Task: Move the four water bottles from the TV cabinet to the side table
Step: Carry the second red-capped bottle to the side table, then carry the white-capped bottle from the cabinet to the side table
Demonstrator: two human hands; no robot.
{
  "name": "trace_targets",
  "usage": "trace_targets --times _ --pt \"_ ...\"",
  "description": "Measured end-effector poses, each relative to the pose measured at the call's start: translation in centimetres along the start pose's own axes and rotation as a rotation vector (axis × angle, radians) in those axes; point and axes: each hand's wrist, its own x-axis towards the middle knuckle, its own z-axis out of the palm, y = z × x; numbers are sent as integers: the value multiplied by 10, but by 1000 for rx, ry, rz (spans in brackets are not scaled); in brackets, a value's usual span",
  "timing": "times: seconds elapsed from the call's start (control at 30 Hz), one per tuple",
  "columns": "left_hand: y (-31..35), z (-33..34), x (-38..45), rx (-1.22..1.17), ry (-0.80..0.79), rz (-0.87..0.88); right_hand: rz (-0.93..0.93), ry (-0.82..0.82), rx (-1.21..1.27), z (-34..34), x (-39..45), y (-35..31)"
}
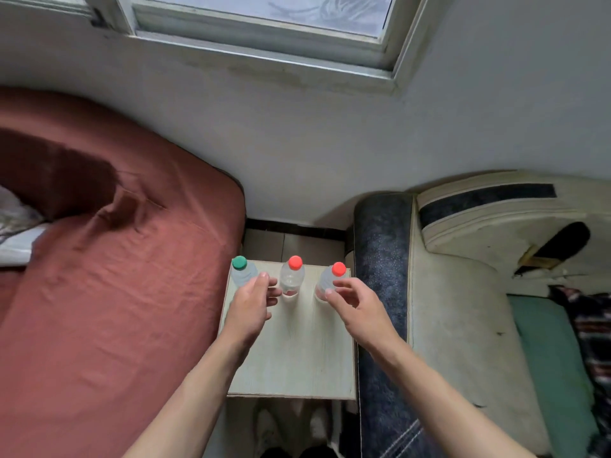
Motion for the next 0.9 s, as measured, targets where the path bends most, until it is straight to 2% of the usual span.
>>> trace_targets --times 0.3,0.43,0.77,0.9 --pt "33 -32 -110 -78 128 146 -238 -60 10 -30 -71 -58" --pt "28 -45 -175 -123 262 179 -299 -187 90 -27 -108 -64" --pt "-10 -102 -323 -137 550 191 -512 -494 36 13 -192 -95" --pt "-43 -134 -374 -18 732 152 -596 -617 -48 45 -218 -107"
